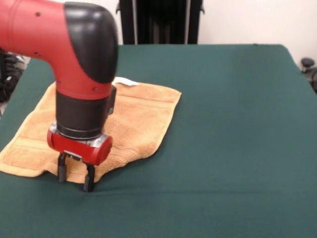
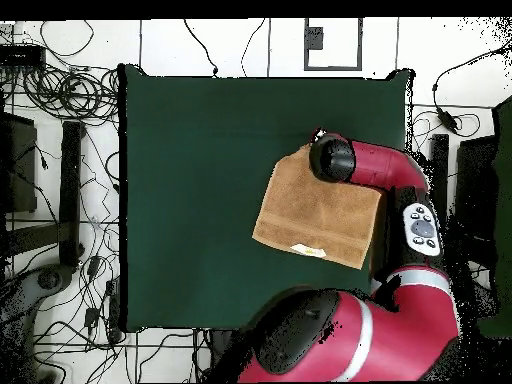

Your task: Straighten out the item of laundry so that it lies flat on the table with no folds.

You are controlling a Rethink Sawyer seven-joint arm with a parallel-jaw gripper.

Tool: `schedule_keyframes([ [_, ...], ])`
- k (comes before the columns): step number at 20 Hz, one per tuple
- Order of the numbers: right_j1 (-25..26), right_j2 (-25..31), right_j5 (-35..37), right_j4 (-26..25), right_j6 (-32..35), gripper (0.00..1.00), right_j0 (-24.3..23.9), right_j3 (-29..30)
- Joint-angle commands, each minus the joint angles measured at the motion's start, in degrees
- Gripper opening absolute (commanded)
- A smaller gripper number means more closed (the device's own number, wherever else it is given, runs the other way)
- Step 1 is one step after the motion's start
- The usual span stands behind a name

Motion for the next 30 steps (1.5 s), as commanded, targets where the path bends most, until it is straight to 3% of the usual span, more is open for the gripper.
schedule_keyframes([
  [1,6.49,15.79,9.48,-0.69,-19.95,1.0,-5.36,8.12],
  [15,7.89,19.76,15.78,-2.89,-21.38,1.0,-7.83,6.35],
  [23,9.19,22.57,19.8,-1.01,-23.59,1.0,-9.88,6.46],
  [30,12.1,28.17,25.9,4.13,-24.72,1.0,-14.63,9.7],
])
